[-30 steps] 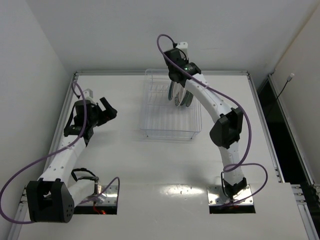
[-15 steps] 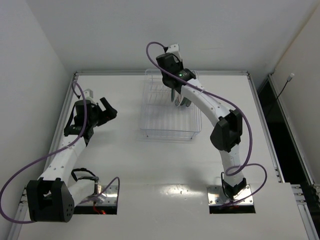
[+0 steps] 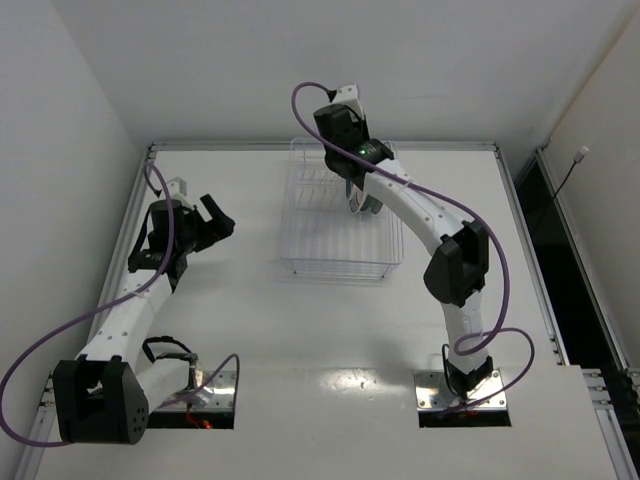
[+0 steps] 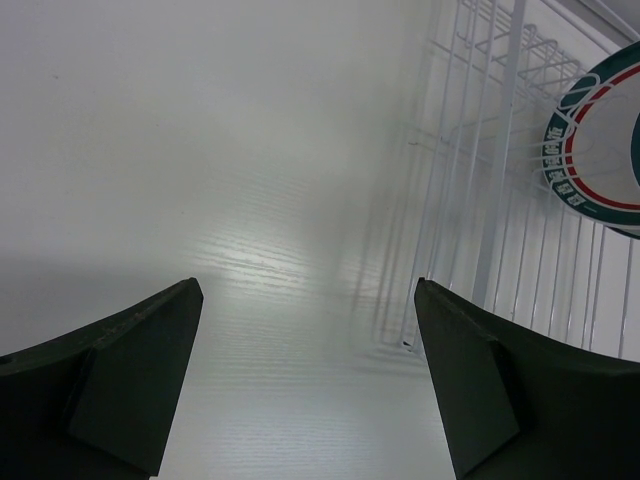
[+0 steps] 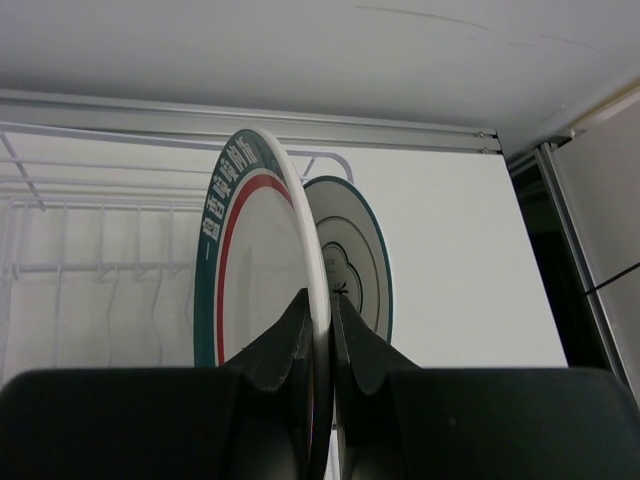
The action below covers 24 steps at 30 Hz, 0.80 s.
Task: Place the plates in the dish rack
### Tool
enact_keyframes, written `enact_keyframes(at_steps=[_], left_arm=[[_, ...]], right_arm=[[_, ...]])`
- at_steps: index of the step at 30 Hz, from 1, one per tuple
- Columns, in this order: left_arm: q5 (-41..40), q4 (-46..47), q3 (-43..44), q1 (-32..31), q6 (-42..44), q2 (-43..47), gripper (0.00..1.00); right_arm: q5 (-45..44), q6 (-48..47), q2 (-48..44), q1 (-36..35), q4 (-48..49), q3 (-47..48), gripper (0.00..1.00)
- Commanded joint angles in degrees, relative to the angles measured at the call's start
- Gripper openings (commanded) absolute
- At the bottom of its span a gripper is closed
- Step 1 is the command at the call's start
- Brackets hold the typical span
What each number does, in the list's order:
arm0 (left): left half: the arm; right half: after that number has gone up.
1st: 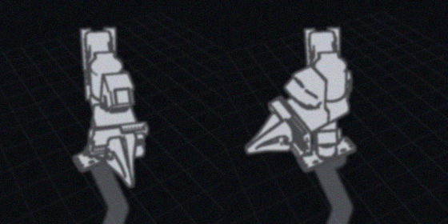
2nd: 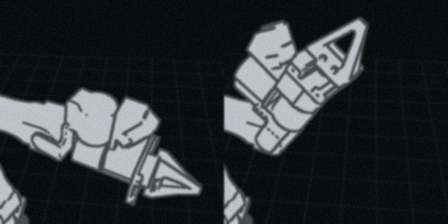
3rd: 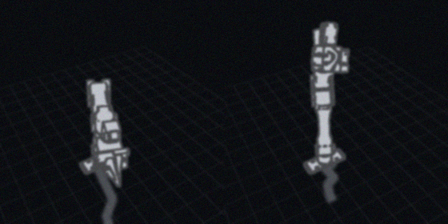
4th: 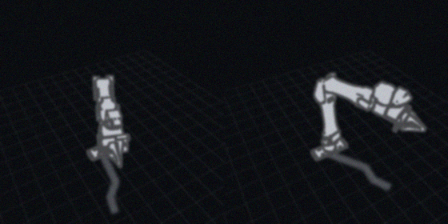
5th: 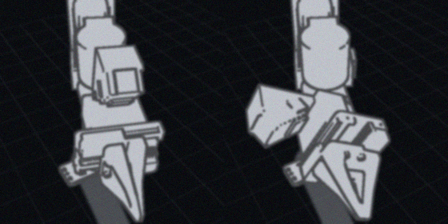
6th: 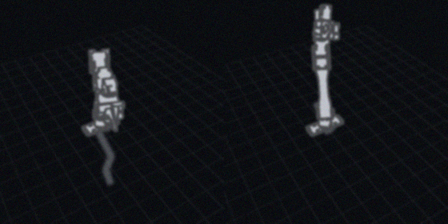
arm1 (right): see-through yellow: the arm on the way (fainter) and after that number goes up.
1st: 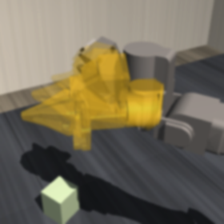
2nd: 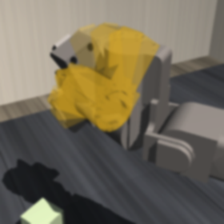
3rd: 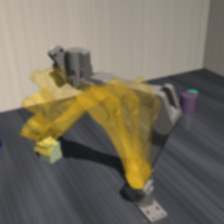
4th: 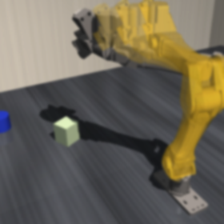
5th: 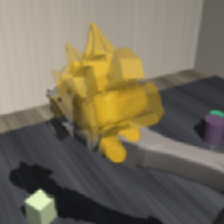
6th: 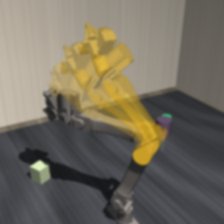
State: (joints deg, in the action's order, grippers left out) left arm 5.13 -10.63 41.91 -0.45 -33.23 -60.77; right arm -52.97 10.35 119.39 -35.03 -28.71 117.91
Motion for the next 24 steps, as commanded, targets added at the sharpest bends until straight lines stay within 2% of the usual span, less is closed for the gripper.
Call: enact_keyframes(at_steps=[1,9,20,24], left_arm=[[0.5,2.2,0.8,-0.4,1.0,0.0,0.86],[0.5,2.2,0.8,-0.4,1.0,-0.6,0.86],[0.5,2.2,0.8,-0.4,1.0,-1.1,0.86],[0.5,2.2,0.8,-0.4,1.0,-1.6,0.86]], right_arm=[[-3.3,-0.4,-1.7,0.1,2.3,1.5,0.00],[-1.7,0.1,4.7,0.1,-1.3,5.5,0.00],[-1.2,-0.4,7.7,0.1,-1.4,5.0,0.01],[-2.9,-3.1,5.6,-0.5,1.5,2.5,0.00]])
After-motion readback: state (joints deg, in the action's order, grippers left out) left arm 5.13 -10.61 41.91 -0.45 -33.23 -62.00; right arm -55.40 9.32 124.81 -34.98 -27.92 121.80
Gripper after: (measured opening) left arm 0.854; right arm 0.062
